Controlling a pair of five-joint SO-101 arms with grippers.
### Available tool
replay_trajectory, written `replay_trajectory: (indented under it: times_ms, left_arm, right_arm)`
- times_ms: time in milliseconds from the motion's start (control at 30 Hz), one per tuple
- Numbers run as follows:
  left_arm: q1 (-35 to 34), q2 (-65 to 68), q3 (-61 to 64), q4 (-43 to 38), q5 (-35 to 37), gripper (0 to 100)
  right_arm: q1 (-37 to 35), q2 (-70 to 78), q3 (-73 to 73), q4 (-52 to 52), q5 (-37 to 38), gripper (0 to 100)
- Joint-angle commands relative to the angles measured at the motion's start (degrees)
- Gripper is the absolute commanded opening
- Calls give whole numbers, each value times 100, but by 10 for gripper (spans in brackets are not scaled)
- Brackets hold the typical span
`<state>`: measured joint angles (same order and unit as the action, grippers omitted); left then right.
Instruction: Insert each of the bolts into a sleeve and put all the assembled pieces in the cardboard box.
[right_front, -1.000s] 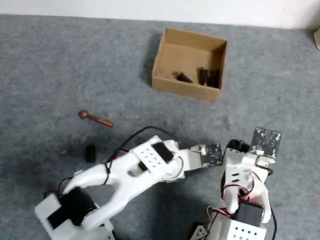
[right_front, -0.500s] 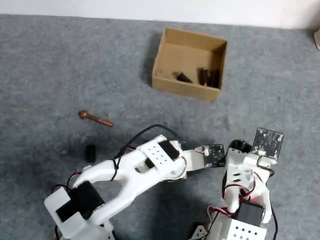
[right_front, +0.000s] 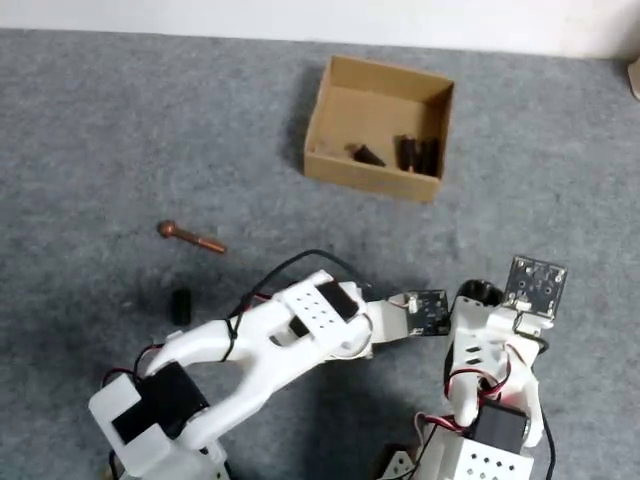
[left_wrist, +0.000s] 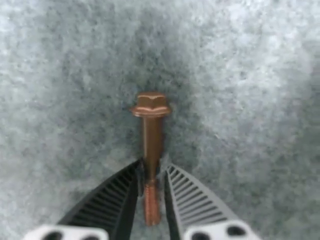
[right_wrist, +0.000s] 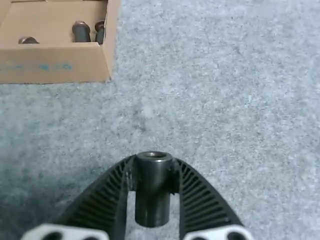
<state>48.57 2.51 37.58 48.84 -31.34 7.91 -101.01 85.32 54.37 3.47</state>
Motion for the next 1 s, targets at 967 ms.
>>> replay_trajectory:
  times_ms: [967]
  left_arm:
    - [-725,-3538,1560,-677,1785,6]
  right_arm:
    - [-31,-48,224,-453,18,3]
